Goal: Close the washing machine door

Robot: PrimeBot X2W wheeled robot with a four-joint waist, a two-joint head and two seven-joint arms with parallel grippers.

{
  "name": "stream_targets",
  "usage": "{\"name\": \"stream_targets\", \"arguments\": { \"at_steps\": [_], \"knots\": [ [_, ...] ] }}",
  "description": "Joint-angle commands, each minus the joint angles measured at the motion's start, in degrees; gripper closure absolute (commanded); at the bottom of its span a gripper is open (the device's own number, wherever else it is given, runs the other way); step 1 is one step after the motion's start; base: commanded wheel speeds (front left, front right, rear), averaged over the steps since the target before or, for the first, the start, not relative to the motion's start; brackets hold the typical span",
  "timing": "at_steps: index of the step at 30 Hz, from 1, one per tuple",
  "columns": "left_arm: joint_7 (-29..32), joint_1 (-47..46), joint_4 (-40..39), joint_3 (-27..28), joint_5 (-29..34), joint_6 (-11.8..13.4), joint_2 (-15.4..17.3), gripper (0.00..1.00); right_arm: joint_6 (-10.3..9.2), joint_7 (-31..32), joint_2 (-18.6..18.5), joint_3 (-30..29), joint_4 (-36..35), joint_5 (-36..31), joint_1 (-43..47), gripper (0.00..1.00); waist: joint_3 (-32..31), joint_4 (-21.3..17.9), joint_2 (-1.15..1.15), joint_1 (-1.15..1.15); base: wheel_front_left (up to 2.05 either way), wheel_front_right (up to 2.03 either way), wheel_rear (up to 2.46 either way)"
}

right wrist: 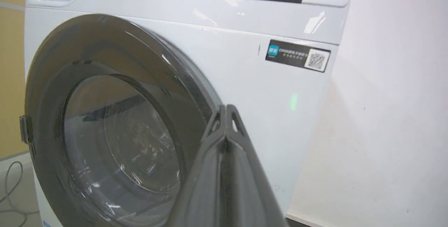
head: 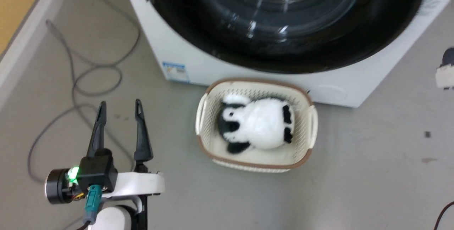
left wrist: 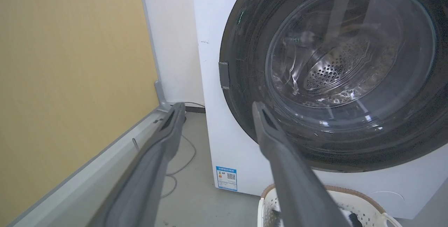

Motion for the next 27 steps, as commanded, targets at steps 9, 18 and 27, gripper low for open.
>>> {"name": "stream_targets", "arguments": {
  "at_steps": [9,18,27],
  "knots": [
    [-0.25,5.1,1.08,1.18,0.87,-0.35,0.65,0.0,-0.05,-0.25,10.69,-2.34,-12.22,-1.79,15.86,0.0,-9.31,-5.1,0.0,0.0,0.0,0.0,0.0],
    [-0.25,8.89,1.48,1.38,1.05,-0.6,0.79,0.0,-0.05,-0.25,16.07,-1.28,-12.61,-1.18,27.48,0.0,-13.77,-6.39,0.0,0.0,0.0,0.0,0.0],
    [-0.25,9.8,2.3,0.76,1.11,-0.93,0.72,0.0,-0.05,-0.25,17.51,1.02,-12.83,2.17,36.41,0.0,-14.48,-6.5,0.0,0.0,0.0,0.0,0.0]
  ]
}}
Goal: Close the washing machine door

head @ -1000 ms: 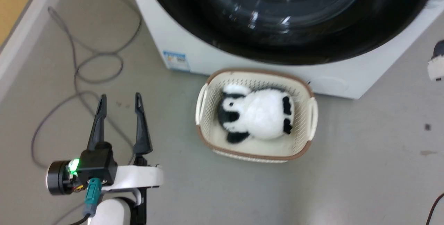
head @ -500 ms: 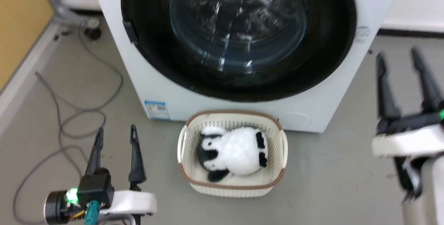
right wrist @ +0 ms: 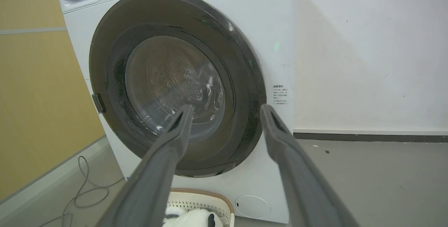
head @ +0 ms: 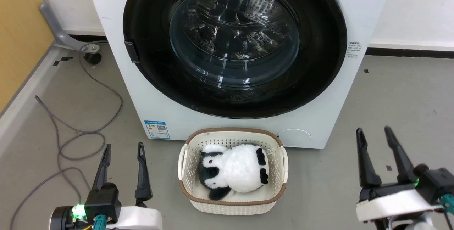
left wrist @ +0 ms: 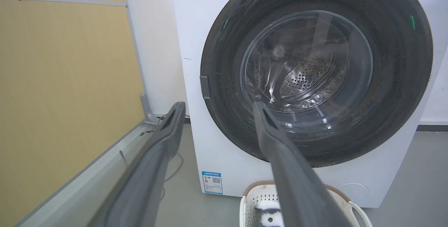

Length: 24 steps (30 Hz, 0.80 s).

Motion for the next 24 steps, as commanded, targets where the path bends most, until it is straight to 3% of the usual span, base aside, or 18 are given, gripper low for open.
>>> {"name": "stream_targets", "arguments": {
  "at_steps": [1,3,4,24],
  "knots": [
    [-0.25,0.84,0.16,-0.02,0.13,-0.1,0.24,0.0,-0.04,-0.25,0.35,0.38,-0.65,1.26,1.18,0.0,0.01,-0.07,0.0,0.01,0.0,0.0,0.0],
    [-0.25,0.9,0.25,0.02,0.02,-0.15,0.21,0.0,-0.04,-0.25,0.36,0.67,-1.27,1.94,1.87,0.0,-0.03,-0.12,0.0,0.01,0.0,0.0,0.0],
    [0.02,0.2,0.18,-0.04,-0.05,-0.08,-0.02,1.0,0.0,0.02,0.09,0.63,-1.05,1.95,1.43,1.0,-0.04,-0.12,0.0,0.01,0.0,0.0,0.0],
    [2.18,-0.03,0.12,0.36,0.11,-1.33,-0.17,1.0,-0.01,2.13,0.12,0.86,-1.54,0.35,1.71,1.0,-0.02,0.05,0.0,0.01,0.0,0.0,0.0]
  ]
}}
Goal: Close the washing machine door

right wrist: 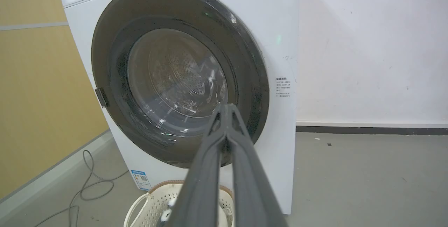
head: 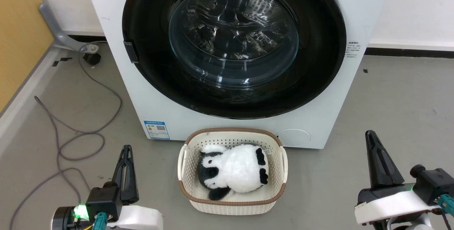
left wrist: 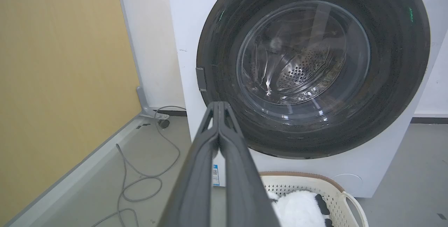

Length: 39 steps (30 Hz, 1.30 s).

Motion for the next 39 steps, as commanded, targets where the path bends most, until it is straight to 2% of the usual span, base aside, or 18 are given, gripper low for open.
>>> {"name": "stream_targets", "arguments": {
  "at_steps": [1,39],
  "knots": [
    [0.31,-0.21,-0.04,0.25,0.18,-0.34,0.05,1.0,-0.01,0.36,0.05,0.09,-0.43,-0.7,0.38,1.0,0.0,0.02,0.0,0.01,0.0,0.0,0.0],
    [4.65,-0.64,-0.15,1.08,0.52,-2.97,-0.14,1.0,-0.02,4.72,0.13,0.58,-1.5,-4.13,1.11,1.0,0.06,0.41,0.0,0.01,0.0,0.0,0.0]
  ]
}}
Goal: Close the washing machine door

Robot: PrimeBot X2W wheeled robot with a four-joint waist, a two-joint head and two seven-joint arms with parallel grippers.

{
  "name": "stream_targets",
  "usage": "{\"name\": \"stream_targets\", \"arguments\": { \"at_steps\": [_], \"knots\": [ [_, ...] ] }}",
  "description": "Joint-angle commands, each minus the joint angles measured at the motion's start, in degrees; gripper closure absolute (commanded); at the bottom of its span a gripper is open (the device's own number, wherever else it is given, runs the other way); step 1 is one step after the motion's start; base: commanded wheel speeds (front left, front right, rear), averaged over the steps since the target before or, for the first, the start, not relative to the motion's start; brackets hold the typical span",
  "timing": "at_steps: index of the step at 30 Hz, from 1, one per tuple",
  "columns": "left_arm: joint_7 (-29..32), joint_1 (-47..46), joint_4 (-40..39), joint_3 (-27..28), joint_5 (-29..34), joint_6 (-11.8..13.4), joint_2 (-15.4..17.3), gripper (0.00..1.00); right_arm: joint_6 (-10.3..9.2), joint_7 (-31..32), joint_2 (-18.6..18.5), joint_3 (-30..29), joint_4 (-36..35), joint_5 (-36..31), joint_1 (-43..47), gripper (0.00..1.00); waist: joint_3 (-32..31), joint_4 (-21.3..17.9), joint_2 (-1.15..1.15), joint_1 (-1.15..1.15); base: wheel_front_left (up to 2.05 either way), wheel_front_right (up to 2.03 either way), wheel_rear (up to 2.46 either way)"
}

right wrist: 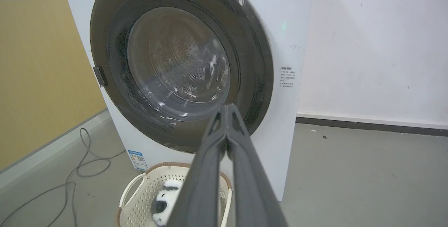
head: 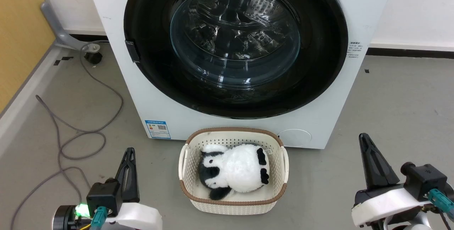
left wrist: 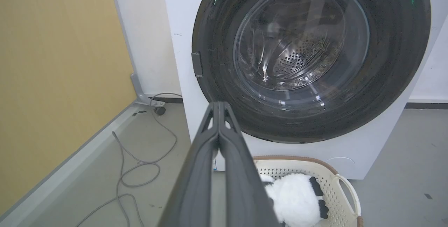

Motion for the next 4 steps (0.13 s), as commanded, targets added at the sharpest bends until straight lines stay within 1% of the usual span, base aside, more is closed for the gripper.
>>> {"name": "stream_targets", "arguments": {
  "at_steps": [1,4],
  "knots": [
    [0.37,-0.6,-0.11,0.13,0.47,-0.38,0.02,1.0,-0.02,0.34,0.14,0.14,-0.54,-0.67,0.94,1.0,0.0,0.01,0.0,0.0,0.0,0.0,0.0],
    [0.72,-0.63,-0.12,0.2,0.49,-0.59,0.0,1.0,-0.02,0.69,0.14,0.18,-0.63,-0.95,0.99,1.0,0.01,0.04,0.0,0.0,0.0,0.0,0.0]
  ]
}}
